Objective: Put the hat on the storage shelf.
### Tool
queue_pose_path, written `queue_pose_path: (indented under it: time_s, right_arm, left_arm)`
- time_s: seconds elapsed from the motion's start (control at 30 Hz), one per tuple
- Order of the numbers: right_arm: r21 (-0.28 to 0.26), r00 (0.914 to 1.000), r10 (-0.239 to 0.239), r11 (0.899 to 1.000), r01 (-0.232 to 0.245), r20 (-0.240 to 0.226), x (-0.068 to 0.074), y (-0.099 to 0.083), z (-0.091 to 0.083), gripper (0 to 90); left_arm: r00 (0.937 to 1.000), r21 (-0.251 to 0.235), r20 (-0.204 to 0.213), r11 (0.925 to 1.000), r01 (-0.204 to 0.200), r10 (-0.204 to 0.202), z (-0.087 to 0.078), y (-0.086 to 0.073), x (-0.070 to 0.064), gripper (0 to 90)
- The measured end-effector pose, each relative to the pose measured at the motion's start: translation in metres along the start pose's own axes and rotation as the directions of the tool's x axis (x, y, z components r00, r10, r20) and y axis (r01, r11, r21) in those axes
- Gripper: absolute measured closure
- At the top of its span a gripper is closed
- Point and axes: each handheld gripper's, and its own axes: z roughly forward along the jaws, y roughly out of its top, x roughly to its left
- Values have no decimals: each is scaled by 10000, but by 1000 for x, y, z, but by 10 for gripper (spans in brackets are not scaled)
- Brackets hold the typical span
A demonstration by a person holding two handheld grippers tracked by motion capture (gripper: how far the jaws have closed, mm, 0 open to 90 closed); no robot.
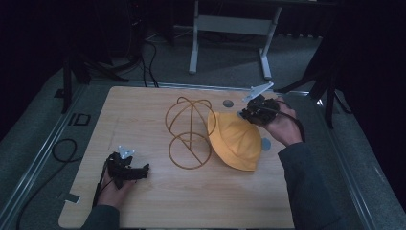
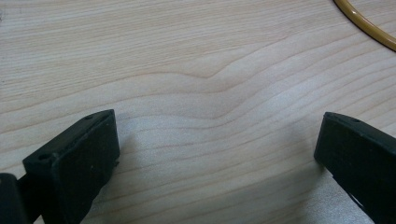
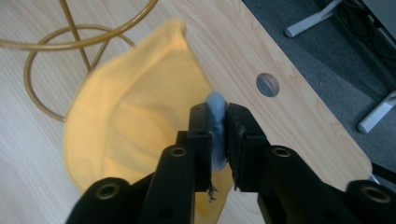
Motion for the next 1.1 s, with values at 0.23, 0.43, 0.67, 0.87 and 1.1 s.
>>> queue_pose_path:
  time_s: [0.23, 0.43, 0.67, 0.87, 1.1]
  right_arm:
    - [51, 9997, 244, 9997, -244, -68, 0, 0, 8, 706]
    - [325, 9989, 366, 9988, -356, -307, -1, -7, 12, 693]
    - [843, 9972, 482, 9955, -434, -566, -1, -10, 19, 680]
    - [1169, 9955, 537, 9922, -444, -780, 1, -12, 25, 655]
    - [1503, 9943, 570, 9877, -430, -901, 4, -13, 33, 625]
  left_arm:
    - [10000, -21, 1, 10000, 21, -21, 0, 0, 0, 2]
    - [10000, -17, -1, 10000, 21, -21, 0, 0, 0, 2]
    - [10000, -22, 0, 10000, 21, -21, 0, 0, 0, 2]
    - [10000, -21, -1, 10000, 19, -19, 0, 0, 0, 2]
    - [10000, -15, -3, 10000, 11, -11, 0, 0, 0, 2]
